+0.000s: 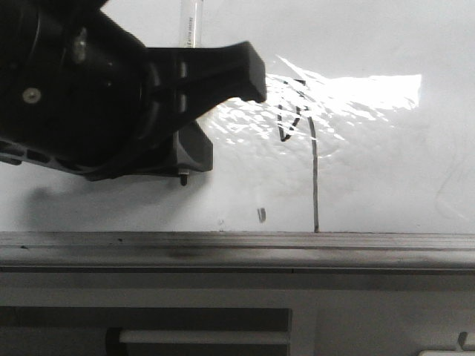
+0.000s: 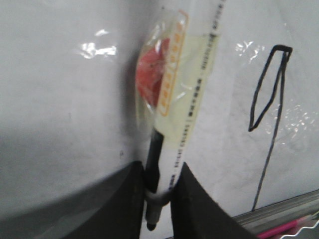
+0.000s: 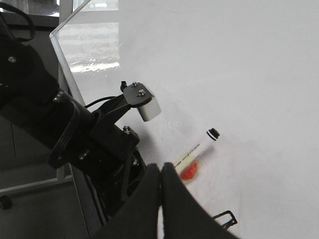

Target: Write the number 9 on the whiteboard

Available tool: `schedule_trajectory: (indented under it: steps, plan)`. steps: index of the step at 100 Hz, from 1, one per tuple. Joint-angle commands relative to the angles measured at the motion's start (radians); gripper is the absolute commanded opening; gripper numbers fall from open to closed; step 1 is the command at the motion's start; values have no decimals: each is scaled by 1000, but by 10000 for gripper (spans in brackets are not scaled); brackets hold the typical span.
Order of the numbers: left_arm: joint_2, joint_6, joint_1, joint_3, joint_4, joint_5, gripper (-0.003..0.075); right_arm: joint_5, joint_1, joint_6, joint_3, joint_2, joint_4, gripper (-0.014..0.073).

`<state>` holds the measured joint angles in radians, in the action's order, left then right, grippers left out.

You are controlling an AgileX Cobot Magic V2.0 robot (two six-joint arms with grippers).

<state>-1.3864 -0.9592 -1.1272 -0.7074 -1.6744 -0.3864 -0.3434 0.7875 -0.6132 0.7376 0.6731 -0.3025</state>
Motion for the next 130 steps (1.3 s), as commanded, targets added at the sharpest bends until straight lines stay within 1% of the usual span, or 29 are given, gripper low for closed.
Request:
schedule_trajectory:
  steps: [1,8,36,41,46,51,58,65,76,81,88,93,100,105,110,120,127,130]
  plan:
    - [1,9,71,-16,23,14,-20,65,-6,-1,24,-5,2,-61]
    - [1,9,98,-16,23,54,-20,65,-6,-1,24,-5,2,-61]
    - [1,9,140,-16,23,54,-11,65,-6,-1,24,-5,0,-61]
    - [1,9,140,-16,23,52,27,65,-6,-1,24,-5,-6,-61]
    - [1,9,140,-16,23,52,87,65,-6,-1,24,-5,-7,-61]
    - [1,9,140,-16,23,52,167,65,-6,-1,24,-5,-8,-61]
    - [1,9,140,-16,21,48,247,65,-6,-1,24,-5,-8,-61]
    - [1,9,140,-16,21,43,283,65,-6,-1,24,-5,-9,-61]
    - [1,9,140,-16,21,36,286,65,-6,-1,24,-5,-9,-61]
    - [1,9,140,-16,21,36,306,65,-6,-1,24,-5,-9,-61]
    - [8,9,140,-16,21,36,393,65,-6,-1,24,-5,-9,-61]
    - [23,9,140,-16,21,41,486,65,-6,-1,24,-5,-9,-61]
    - [54,9,140,-16,21,70,594,65,-6,-1,24,-5,-9,-61]
    - [82,9,140,-16,21,92,645,65,-6,-1,24,-5,-9,-61]
    - [115,2,140,-16,23,113,666,67,-6,-1,24,-5,-9,-60]
    - [201,-28,140,-16,41,145,660,72,-6,-1,24,-5,-9,-60]
    - [267,-84,140,-14,64,177,660,77,-6,-1,21,-15,-7,-59]
    - [297,-128,140,-10,68,202,660,94,-6,-1,12,-25,-7,-59]
